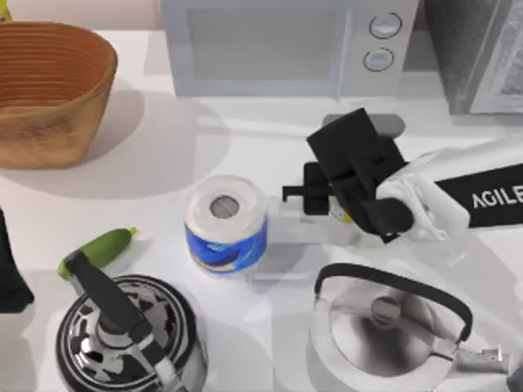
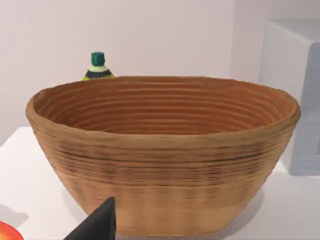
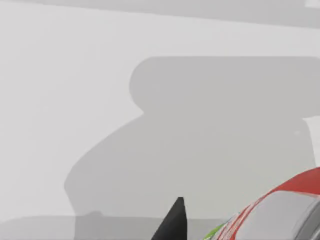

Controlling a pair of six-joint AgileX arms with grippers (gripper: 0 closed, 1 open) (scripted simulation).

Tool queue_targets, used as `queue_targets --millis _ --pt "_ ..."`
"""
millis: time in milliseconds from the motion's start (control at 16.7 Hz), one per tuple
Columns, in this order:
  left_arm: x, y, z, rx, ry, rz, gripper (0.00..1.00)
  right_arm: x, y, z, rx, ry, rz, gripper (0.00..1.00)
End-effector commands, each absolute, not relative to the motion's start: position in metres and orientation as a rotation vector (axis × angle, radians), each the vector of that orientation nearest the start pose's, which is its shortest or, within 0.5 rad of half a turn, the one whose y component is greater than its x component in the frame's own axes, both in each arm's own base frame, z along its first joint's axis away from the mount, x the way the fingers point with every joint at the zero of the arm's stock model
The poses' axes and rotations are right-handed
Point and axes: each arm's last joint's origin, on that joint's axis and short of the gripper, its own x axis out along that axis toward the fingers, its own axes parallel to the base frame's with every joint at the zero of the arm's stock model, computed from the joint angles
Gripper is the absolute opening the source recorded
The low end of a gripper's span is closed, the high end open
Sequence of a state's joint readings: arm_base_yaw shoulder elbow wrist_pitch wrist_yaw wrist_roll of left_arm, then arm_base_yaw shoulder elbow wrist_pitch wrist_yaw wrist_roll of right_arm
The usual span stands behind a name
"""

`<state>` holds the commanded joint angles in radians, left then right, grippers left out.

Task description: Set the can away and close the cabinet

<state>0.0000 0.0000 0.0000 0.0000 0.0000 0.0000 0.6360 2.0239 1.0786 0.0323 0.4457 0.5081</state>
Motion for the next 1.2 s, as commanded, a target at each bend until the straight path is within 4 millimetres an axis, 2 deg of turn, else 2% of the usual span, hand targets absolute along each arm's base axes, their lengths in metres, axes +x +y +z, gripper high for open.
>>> queue_targets --millis 180,240,780,900,1200 --pt "0.106 -0.001 0.160 0.000 0.000 0.000 1.00 0.322 0.224 0.097 0.002 0.794 -0.010 0.02" --pt "0.106 -0.001 0.160 0.000 0.000 0.000 1.00 0.322 0.224 0.097 0.002 0.794 -0.010 0.00" --pt "0.106 -0.001 0.160 0.000 0.000 0.000 1.00 0.322 0.224 0.099 0.005 0.791 -0.010 0.00" --pt "0.106 -0.001 0.160 0.000 0.000 0.000 1.00 0.328 0.226 0.113 0.024 0.773 -0.014 0.00" --pt "0.106 -0.001 0.160 0.000 0.000 0.000 1.00 0.331 0.230 0.169 0.011 0.804 -0.018 0.00"
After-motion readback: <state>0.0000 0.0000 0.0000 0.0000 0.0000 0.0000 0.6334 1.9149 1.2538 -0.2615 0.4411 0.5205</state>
